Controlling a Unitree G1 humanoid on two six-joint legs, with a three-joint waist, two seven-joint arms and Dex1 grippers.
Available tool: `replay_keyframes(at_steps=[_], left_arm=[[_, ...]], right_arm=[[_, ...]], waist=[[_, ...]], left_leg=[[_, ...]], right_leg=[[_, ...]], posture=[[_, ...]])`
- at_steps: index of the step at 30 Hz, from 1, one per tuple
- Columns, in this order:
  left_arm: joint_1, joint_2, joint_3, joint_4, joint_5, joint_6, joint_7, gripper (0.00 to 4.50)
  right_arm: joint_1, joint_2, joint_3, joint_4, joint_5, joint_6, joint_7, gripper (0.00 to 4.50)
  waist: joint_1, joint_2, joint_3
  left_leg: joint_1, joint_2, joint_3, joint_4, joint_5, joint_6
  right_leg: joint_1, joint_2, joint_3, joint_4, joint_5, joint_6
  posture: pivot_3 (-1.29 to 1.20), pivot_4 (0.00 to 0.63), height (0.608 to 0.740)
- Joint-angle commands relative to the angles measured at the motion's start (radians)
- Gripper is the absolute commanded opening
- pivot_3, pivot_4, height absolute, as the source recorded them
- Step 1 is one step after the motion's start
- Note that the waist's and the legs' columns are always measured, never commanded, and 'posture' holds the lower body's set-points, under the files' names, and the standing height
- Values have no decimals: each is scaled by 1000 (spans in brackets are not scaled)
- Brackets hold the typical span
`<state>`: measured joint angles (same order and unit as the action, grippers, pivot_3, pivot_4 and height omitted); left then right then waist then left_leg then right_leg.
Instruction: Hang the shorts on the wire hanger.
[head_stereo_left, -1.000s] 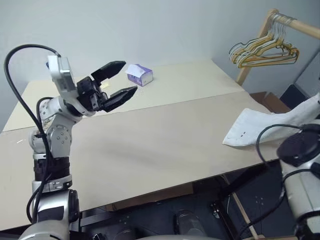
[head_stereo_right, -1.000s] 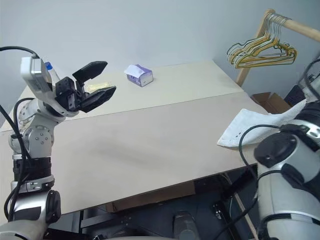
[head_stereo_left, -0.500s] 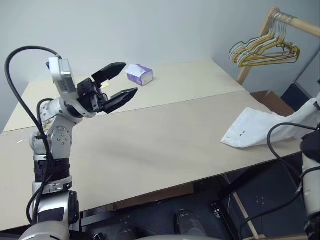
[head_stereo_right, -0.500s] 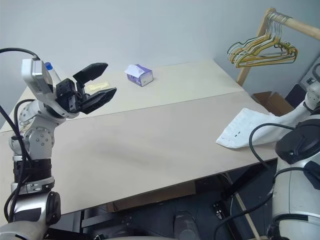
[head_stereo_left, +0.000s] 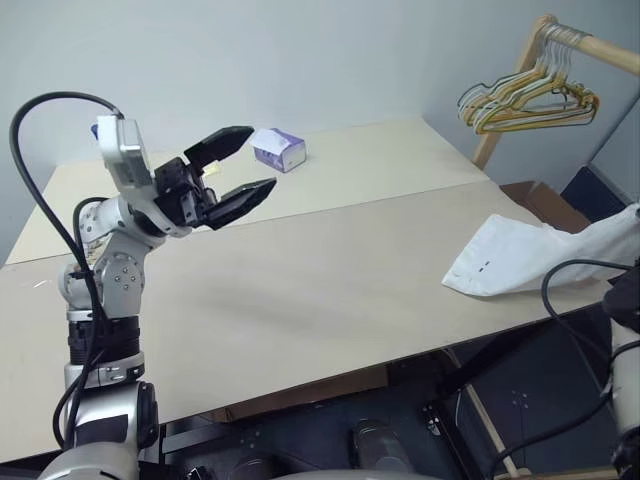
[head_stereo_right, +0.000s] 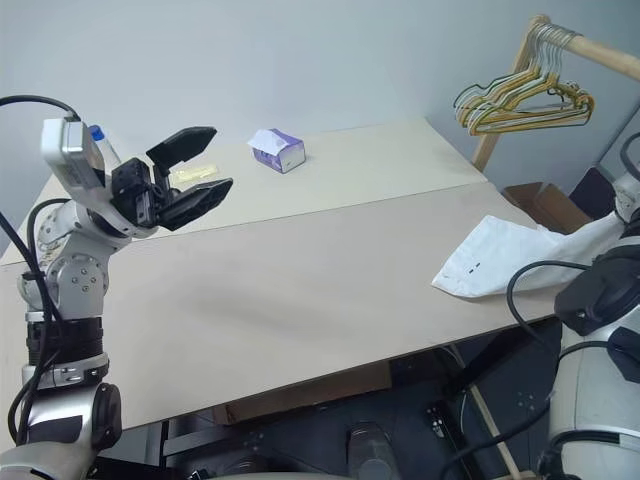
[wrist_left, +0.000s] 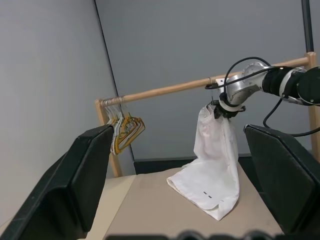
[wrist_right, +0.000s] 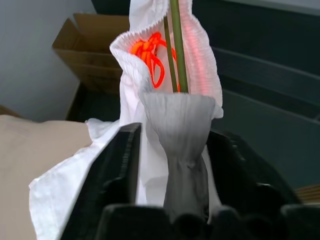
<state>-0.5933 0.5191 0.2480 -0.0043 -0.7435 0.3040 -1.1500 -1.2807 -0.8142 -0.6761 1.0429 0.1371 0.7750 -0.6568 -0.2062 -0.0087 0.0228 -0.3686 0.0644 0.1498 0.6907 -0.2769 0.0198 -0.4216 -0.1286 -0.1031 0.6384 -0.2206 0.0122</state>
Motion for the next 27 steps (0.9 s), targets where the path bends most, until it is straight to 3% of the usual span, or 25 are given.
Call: replay_keyframes(at_steps=[1, 3, 10, 14, 19, 21, 23, 27], left_arm=[[-6, 3, 6, -27, -12, -12, -2, 4500], [-6, 2, 5, -26, -13, -14, -1, 4500], [6, 12, 8, -39, -18, -5, 0, 4500], [14, 22, 17, -47, -16, 1, 13, 4500], [31, 52, 23, -30, 15, 1, 42, 4500], [55, 79, 19, -12, 59, -18, 55, 4500], [81, 103, 14, -4, 112, -34, 88, 4500], [156, 131, 43, -22, 149, -29, 140, 4500]], right_arm=[[-10, -14, 47, -50, -19, -38, -28, 3815], [-7, -12, 67, -69, -23, -36, -32, 4481], [57, 32, 254, -364, -173, -19, -102, 4481], [126, 81, 388, -626, -271, -23, -68, 4481], [196, 153, 541, -760, -394, -57, -17, 4481], [241, 174, 627, -825, -404, -92, 100, 4481], [296, 191, 674, -907, -310, -156, 332, 4481], [371, 143, 806, -1001, -273, -250, 686, 4481]], waist=[[0, 0, 0], [0, 0, 0], [0, 3, 1], [0, 3, 2], [1, 3, 2], [3, 3, 2], [5, 3, 2], [25, 3, 2]], left_leg=[[0, 0, 0, 0, 0, 0], [0, 0, 0, 0, 0, 0], [0, 0, 1, 0, 0, 0], [1, 1, 1, 0, 1, -1], [2, 1, 2, 0, 1, -1], [2, 1, 2, 0, 1, -1], [1, 1, 2, 0, 1, -1], [1, 1, 2, 0, 0, 0]], right_leg=[[0, 0, 0, 0, 0, 0], [0, 0, 0, 0, 0, 0], [-1, 0, 3, 1, 0, 1], [-1, 0, 4, 2, -1, 2], [-1, 1, 4, 2, -1, 2], [-1, 1, 4, 2, -1, 2], [-2, 1, 4, 2, -1, 2], [-2, 2, 2, 1, -1, 2]], posture=[[-174, 0, 740], [-173, 0, 740], [-163, 0, 740], [-153, 0, 740], [-138, 0, 740], [-125, 0, 740], [-98, 0, 740], [-63, 0, 740]])
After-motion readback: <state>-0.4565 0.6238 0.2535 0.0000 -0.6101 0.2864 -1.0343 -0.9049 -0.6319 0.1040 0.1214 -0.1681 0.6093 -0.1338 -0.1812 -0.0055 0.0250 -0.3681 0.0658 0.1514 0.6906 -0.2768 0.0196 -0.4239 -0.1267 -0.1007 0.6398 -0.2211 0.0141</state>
